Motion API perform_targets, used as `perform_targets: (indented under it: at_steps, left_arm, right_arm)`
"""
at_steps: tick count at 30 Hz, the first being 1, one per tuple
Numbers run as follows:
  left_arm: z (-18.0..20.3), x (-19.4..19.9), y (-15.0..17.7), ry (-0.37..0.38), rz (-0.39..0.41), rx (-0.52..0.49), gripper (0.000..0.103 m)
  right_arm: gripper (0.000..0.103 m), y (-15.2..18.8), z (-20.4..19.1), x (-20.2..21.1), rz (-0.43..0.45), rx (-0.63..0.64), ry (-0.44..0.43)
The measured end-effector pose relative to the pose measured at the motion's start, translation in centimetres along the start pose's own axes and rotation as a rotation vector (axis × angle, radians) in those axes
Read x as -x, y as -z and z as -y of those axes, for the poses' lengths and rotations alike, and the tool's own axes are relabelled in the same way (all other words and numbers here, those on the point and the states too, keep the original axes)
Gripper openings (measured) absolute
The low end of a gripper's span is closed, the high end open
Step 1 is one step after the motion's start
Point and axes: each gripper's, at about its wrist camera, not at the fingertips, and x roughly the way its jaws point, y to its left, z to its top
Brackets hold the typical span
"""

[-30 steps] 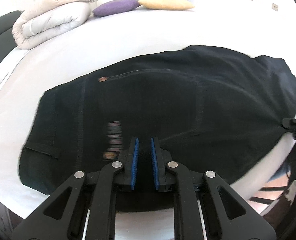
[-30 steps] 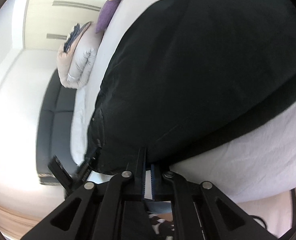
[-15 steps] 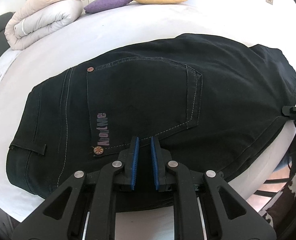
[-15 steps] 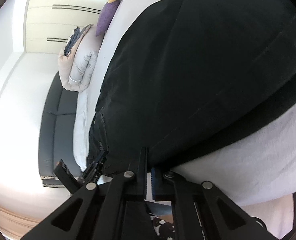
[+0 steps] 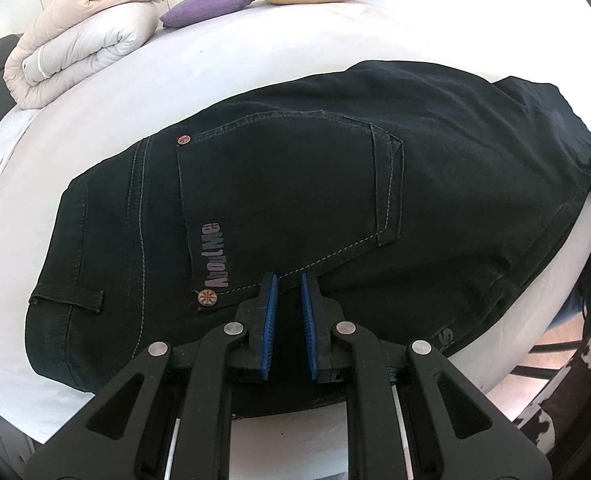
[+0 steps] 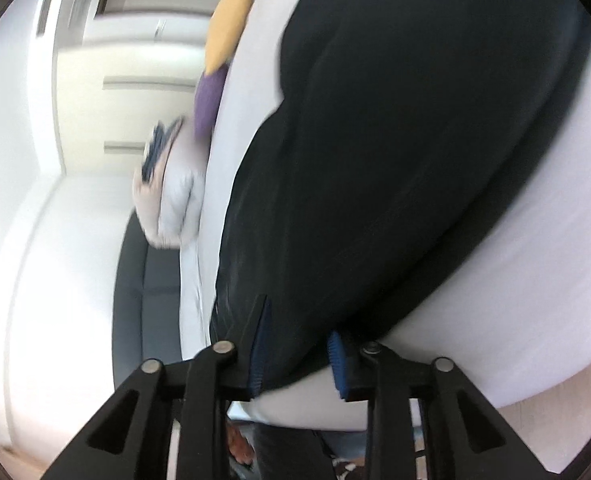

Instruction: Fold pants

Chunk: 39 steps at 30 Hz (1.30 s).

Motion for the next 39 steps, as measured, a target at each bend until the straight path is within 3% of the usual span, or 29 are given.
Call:
perform_targets:
  at_steps: [1,5,13,15,17,20,21,22,23,24,27,29,33,36,37,39]
  left_arm:
    - [-0.1,0.0,0.1,-0.002,-0.001,0.002,0.013]
    - [-0.4,0.0,0.2,-0.019,-0.009,0.005,0.012]
    - [-0.1,0.9,-0.1,-0.066,-0.022,-0.009,0.013]
    - [0.8,1.7,-0.7,-0.047,0.001,-0.027,0.013]
    - [2.1,2.4,-1.5,-0.014,0.039,-0.033,0.013]
    - [4.7,2.3,-3.0,0.047,0.071,-0.051,0.013]
    - [5.7,1.9,-3.3,0.064,0.069,-0.064,0.013]
    - [6.6,1.4,-3.5,0.081,0.062,-0.080,0.013]
    - [7.7,0.6,-3.4,0.096,0.045,-0.101,0.013]
    - [8.3,0.0,-3.3,0.095,0.028,-0.116,0.013]
    - [8.5,-0.8,-2.6,0.102,0.030,-0.100,0.012]
    - [7.4,-0.8,-2.5,0.142,0.022,-0.053,0.012]
    - [7.1,-0.5,-2.1,0.133,0.029,-0.045,0.012]
    - [7.1,0.5,-2.1,0.134,0.038,-0.031,0.013]
    - [7.0,0.8,-2.3,0.141,0.045,-0.028,0.013]
    - [6.5,1.7,-2.7,0.145,0.061,-0.019,0.013]
  right_arm:
    - [0.001,-0.1,0.4,0.2,0.000,-0.003,0.025]
    - [0.000,0.8,0.4,0.6,0.004,0.045,0.066]
    - [0.002,0.7,0.6,0.8,0.006,0.033,0.025]
    - [0.009,0.0,1.2,1.8,0.036,0.011,0.006]
    - [0.036,-1.3,2.2,3.6,0.085,-0.022,-0.037]
    - [0.042,-2.9,2.2,5.6,0.184,-0.032,-0.023]
    - [0.040,-3.6,2.6,6.2,0.199,-0.043,-0.023]
    - [0.028,-4.0,3.1,6.4,0.196,-0.056,-0.013]
    - [0.007,-4.2,3.6,6.6,0.198,-0.067,0.011]
    - [0.006,-4.2,4.5,6.9,0.207,-0.085,0.037]
    - [0.000,-3.6,6.3,7.2,0.212,-0.115,-0.007]
    - [0.000,-3.4,6.3,7.1,0.221,-0.097,-0.006]
    - [0.000,-3.4,5.4,7.0,0.217,-0.041,0.022]
    - [0.016,-3.8,3.7,8.4,0.167,0.014,0.109]
    - [0.029,-3.9,2.3,9.0,0.172,0.053,0.140]
    - [0.031,-3.7,-0.8,10.3,0.210,0.200,0.241]
